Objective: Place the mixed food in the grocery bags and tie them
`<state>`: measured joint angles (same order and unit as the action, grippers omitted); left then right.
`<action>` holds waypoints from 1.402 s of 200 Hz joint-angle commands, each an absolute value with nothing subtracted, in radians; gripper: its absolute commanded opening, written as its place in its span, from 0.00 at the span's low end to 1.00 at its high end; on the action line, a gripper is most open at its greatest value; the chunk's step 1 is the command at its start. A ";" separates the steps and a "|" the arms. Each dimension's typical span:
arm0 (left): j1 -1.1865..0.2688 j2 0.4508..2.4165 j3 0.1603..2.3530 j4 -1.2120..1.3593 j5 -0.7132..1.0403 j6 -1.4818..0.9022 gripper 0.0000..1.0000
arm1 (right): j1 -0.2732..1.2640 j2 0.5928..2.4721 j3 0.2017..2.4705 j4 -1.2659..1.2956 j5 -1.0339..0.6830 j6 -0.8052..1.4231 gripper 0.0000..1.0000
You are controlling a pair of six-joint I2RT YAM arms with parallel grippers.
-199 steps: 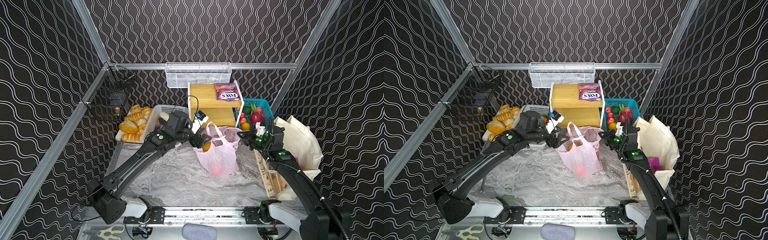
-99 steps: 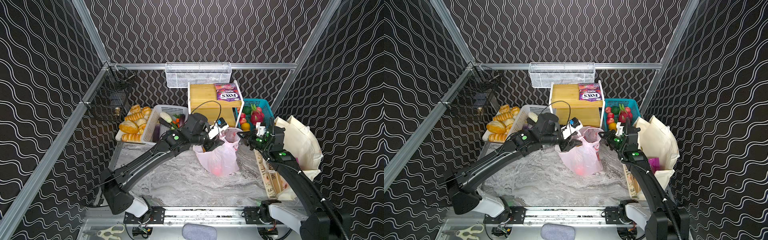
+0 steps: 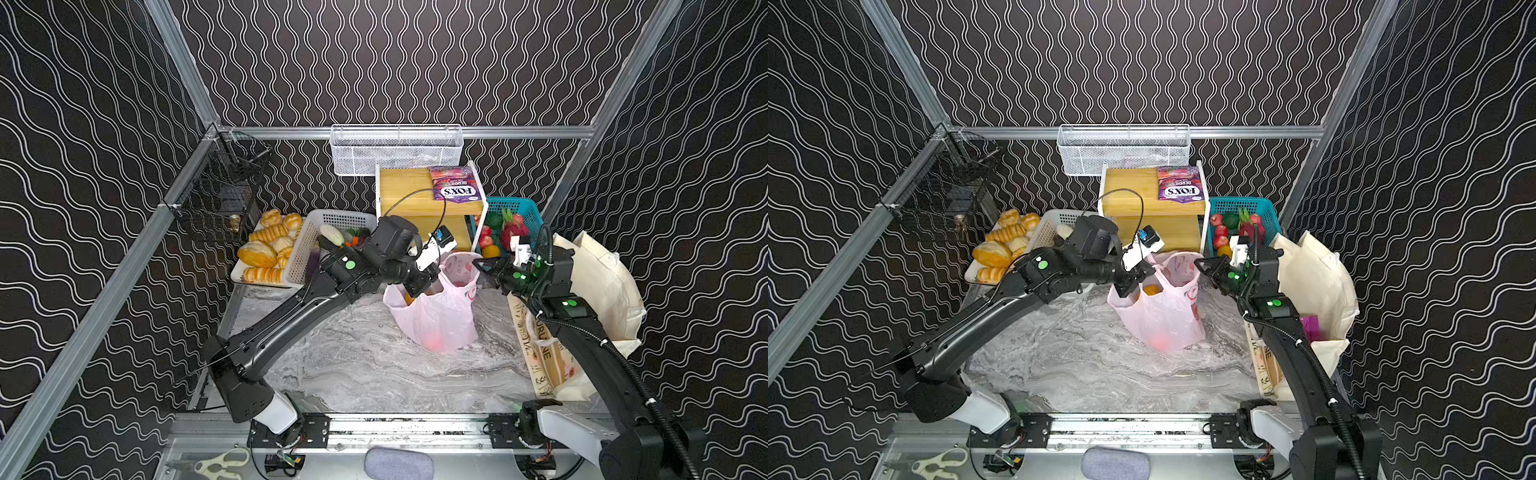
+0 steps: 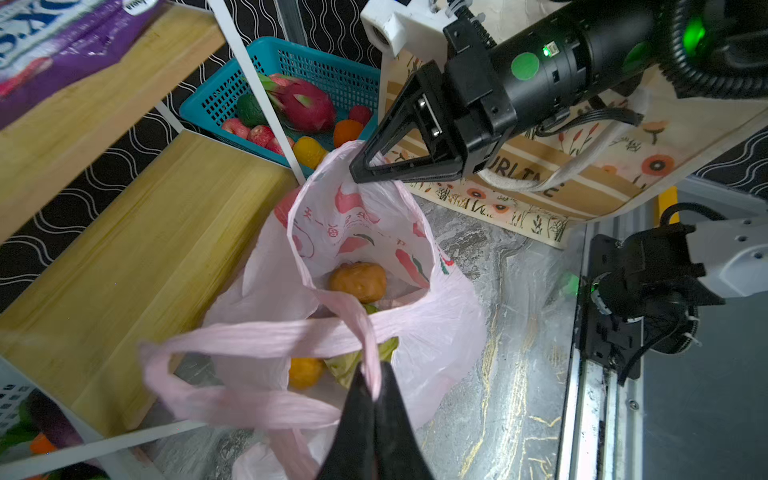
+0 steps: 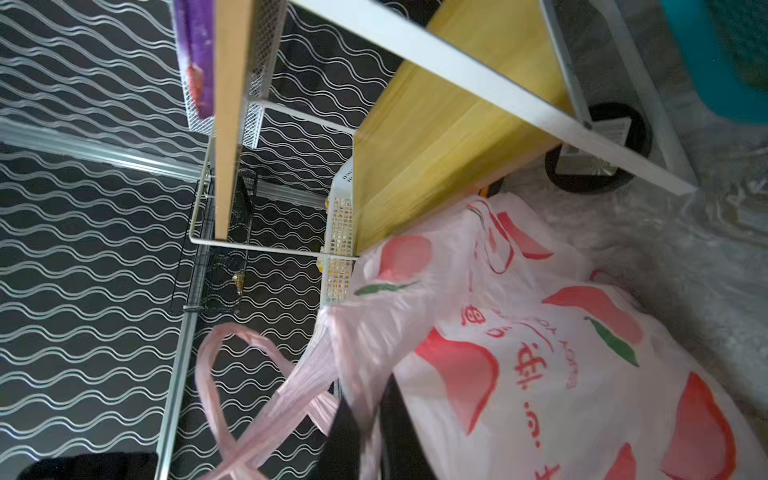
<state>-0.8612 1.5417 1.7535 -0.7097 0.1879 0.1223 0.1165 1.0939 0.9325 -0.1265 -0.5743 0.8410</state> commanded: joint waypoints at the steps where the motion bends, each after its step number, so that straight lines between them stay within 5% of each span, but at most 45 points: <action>1: -0.854 1.521 1.803 -0.748 0.194 0.005 0.00 | 0.118 1.059 0.983 -0.192 -0.588 0.636 0.32; 32: -0.828 1.509 1.854 -0.773 0.204 -0.131 0.00 | 0.119 0.956 1.018 -0.258 -0.491 0.455 0.50; 82: -0.800 1.481 1.855 -0.762 0.169 -0.215 0.00 | 0.254 0.774 0.910 -0.155 -0.622 0.145 0.54; 120: -0.786 1.466 1.832 -0.744 0.151 -0.257 0.00 | 0.548 0.735 0.823 -0.128 -0.383 -0.176 0.59; 173: -0.755 1.434 1.786 -0.761 0.100 -0.293 0.00 | 0.571 0.706 0.857 -0.136 -0.139 -0.295 0.59; 215: -0.656 1.409 1.722 -0.720 0.186 -0.351 0.00 | 0.571 0.638 0.859 -0.379 -0.279 -0.515 0.58; 280: -0.613 1.416 1.717 -0.717 0.233 -0.363 0.00 | 0.571 0.719 0.805 -0.222 -0.434 -0.497 0.57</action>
<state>-0.6201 1.4220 1.7184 -0.7448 0.2138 -0.3447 0.5694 0.6769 0.8040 -0.3054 -0.3233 -0.4671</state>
